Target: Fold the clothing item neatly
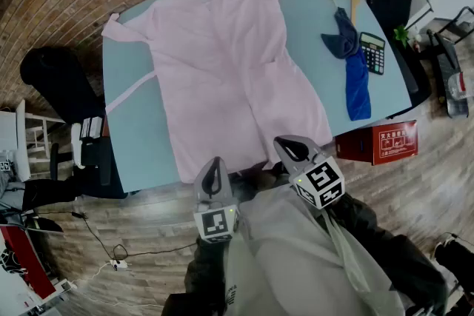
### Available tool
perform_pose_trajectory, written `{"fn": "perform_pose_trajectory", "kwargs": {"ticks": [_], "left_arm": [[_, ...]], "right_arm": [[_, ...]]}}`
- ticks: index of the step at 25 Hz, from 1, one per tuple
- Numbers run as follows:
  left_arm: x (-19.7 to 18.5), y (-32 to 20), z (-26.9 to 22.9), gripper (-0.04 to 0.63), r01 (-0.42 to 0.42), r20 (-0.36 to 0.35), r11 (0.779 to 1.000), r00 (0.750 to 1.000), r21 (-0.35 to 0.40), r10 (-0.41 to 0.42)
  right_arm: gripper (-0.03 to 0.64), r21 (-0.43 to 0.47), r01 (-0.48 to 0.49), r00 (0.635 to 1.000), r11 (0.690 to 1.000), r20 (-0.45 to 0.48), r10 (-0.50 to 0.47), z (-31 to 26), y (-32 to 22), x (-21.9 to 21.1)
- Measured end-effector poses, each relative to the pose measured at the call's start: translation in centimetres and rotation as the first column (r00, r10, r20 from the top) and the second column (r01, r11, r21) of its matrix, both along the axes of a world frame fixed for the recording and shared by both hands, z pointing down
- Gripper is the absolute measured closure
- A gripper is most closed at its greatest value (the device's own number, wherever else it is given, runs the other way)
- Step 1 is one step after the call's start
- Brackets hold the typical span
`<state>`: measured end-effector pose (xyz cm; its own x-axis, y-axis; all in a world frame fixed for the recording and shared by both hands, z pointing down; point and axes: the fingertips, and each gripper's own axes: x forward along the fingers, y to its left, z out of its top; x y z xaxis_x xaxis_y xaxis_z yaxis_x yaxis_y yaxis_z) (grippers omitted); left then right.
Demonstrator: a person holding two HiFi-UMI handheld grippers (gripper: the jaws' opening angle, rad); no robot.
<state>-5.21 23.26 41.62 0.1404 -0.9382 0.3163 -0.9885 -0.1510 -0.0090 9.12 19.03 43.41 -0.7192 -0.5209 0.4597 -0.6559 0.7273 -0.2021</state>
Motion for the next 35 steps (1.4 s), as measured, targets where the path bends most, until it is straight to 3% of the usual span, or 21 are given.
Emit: {"fn": "perform_pose_trajectory", "kwargs": {"ticks": [10, 14, 20, 25, 27, 31, 35], "left_arm": [[0.9, -0.3, 0.1, 0.588, -0.012, -0.005, 1.0, 1.0, 0.002, 0.012], [0.8, -0.3, 0.3, 0.588, 0.0, -0.023, 1.0, 1.0, 0.0, 0.0], [-2.3, 0.4, 1.6, 0.588, 0.099, -0.061, 0.995, 0.993, 0.008, -0.099], [-5.5, 2.5, 3.9, 0.581, 0.188, -0.094, 0.981, 0.977, -0.057, -0.193], [-7.2, 4.0, 5.8, 0.524, 0.231, -0.102, 0.966, 0.965, -0.116, -0.243], [-10.3, 7.5, 10.0, 0.448, 0.29, -0.085, 0.929, 0.945, -0.231, -0.316], [-11.2, 10.7, 14.8, 0.322, 0.236, -0.177, 0.913, 0.935, -0.332, -0.306]], "right_arm": [[0.617, -0.008, -0.033, 0.999, 0.999, 0.006, 0.033, 0.2, -0.3, 1.2], [0.617, -0.022, -0.076, 0.996, 0.997, 0.055, 0.077, -0.1, -0.6, 1.7], [0.617, 0.013, -0.194, 0.98, 0.981, 0.054, 0.193, 0.4, -1.6, 5.5], [0.617, -0.018, -0.286, 0.958, 0.958, -0.008, 0.286, 3.1, -1.1, 11.0], [0.613, -0.039, -0.322, 0.944, 0.946, -0.086, 0.318, 5.2, -0.2, 13.4], [0.483, -0.134, -0.388, 0.915, 0.912, -0.177, 0.364, 9.3, 1.7, 17.7], [0.39, -0.233, -0.302, 0.944, 0.924, -0.209, 0.256, 14.4, 3.8, 19.4]]}}
